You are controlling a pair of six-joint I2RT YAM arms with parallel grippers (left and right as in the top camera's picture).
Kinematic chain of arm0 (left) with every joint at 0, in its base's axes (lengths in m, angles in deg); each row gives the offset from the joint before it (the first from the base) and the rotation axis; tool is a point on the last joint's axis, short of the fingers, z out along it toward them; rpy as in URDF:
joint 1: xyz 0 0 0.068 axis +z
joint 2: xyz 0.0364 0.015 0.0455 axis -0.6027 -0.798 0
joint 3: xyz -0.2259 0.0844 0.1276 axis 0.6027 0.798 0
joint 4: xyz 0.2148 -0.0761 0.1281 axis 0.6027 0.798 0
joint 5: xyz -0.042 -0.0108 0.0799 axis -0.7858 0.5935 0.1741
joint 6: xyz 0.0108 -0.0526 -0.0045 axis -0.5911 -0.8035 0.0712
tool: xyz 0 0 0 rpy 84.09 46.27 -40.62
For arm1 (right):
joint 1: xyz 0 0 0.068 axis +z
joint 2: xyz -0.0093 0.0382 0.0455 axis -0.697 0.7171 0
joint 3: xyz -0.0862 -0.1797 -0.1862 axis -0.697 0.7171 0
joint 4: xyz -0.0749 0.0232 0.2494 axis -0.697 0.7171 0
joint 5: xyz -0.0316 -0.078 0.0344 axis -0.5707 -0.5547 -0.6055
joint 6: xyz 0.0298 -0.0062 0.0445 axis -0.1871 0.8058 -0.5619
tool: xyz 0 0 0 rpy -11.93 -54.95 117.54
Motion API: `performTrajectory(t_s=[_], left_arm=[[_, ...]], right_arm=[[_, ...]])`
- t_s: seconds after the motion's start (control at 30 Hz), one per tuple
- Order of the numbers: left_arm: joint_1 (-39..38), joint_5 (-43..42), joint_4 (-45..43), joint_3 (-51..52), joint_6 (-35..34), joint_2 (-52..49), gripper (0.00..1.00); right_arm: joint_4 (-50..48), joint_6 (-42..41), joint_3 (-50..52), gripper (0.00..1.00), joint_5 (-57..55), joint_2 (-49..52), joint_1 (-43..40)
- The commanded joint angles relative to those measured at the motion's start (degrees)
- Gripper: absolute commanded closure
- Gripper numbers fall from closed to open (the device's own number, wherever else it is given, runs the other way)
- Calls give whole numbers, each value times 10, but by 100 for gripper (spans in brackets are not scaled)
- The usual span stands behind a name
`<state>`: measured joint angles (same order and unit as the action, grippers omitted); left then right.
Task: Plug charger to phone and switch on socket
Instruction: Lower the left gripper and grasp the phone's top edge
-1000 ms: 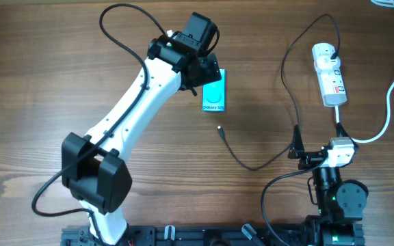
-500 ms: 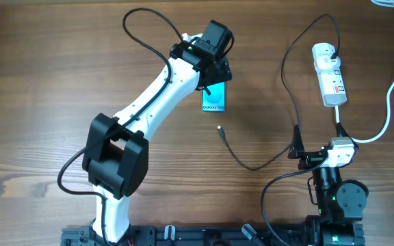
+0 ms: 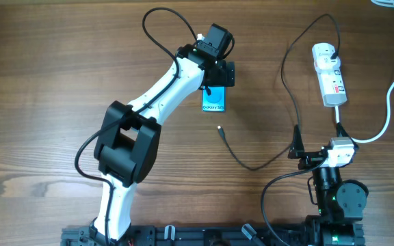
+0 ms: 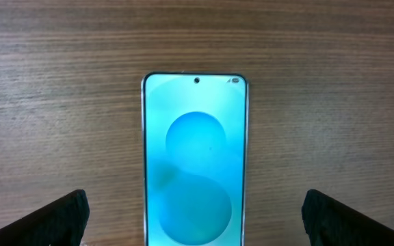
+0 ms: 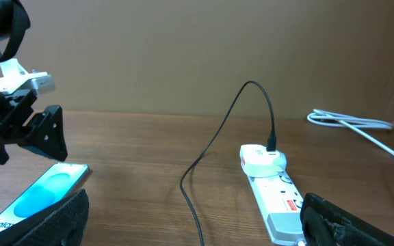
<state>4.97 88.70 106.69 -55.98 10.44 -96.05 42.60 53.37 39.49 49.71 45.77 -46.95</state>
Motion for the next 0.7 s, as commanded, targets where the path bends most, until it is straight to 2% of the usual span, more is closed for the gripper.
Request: performTrajectory(t_s=[0.0, 0.43, 0.67], left_arm=[[-2, -9, -13, -6, 11, -28, 0], [-3, -7, -23, -6, 19, -60, 0], [-12, 1, -19, -6, -9, -61, 0]], right_arm=[[-1, -9, 0, 0, -3, -3, 3], [-1, -8, 0, 0, -3, -3, 3], [-1, -8, 0, 0, -3, -3, 3]])
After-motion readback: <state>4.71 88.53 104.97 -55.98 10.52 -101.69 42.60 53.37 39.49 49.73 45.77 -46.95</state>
